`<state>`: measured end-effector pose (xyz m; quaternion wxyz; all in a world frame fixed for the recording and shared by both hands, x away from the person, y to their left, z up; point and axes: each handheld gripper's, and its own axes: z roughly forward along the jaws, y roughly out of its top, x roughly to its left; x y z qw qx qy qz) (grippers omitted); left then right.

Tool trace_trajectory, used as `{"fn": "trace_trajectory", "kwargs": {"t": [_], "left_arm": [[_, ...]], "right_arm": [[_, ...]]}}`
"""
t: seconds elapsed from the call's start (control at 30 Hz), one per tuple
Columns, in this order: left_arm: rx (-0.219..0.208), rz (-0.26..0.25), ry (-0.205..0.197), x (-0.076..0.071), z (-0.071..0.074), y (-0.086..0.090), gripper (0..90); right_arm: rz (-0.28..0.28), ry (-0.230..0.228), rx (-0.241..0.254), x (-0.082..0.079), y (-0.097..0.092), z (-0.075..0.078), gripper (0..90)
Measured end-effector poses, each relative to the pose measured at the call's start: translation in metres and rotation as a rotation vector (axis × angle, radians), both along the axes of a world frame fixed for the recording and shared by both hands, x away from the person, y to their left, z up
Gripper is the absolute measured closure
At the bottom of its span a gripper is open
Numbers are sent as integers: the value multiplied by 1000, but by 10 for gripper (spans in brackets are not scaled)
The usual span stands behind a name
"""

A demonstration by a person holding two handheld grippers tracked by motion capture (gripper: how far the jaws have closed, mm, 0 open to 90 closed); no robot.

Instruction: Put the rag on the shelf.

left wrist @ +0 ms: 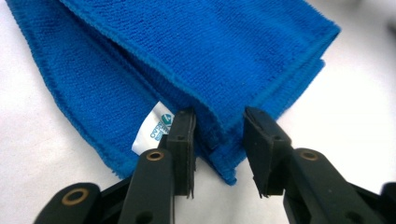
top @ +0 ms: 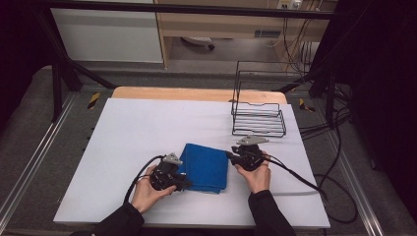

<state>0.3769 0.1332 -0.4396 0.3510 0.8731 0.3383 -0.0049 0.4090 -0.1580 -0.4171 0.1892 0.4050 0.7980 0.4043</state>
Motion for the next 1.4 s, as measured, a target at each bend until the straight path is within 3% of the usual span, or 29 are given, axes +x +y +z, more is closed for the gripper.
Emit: {"fn": "trace_trajectory", "kwargs": {"t": [0.17,0.3,0.4,0.57,0.63,0.73,0.87,0.93,1.03,1.1,1.2,1.27,1.3,1.4], "left_arm": [[4,38,5,-3,-1,1,694],[21,54,-6,-4,-1,0,840],[20,46,-11,-4,1,1,880],[-38,56,-54,-2,23,11,887],[-26,67,-71,1,30,16,888],[32,85,-100,9,30,21,888],[38,85,-55,17,19,27,888],[54,77,-56,16,12,27,886],[62,54,-72,13,6,25,870],[68,47,-93,11,5,23,848],[94,48,-126,10,2,22,730],[93,53,-130,10,2,23,681],[90,56,-138,10,4,25,647],[54,67,-154,8,11,29,579]], "right_arm": [[37,3,26,-24,-9,5,568],[57,12,32,-35,-13,1,545],[71,22,46,-39,-12,-1,525],[90,35,74,-45,-7,0,487],[102,42,80,-48,-2,-1,473],[108,69,91,-49,5,-5,438],[104,110,67,-50,18,-13,414],[92,126,79,-51,23,-17,410],[53,172,88,-53,30,-26,395],[27,169,69,-56,32,-29,395],[6,174,43,-60,36,-31,404],[18,187,30,-62,41,-36,435],[11,170,20,-63,43,-36,475],[-5,178,34,-67,48,-36,585]]}}
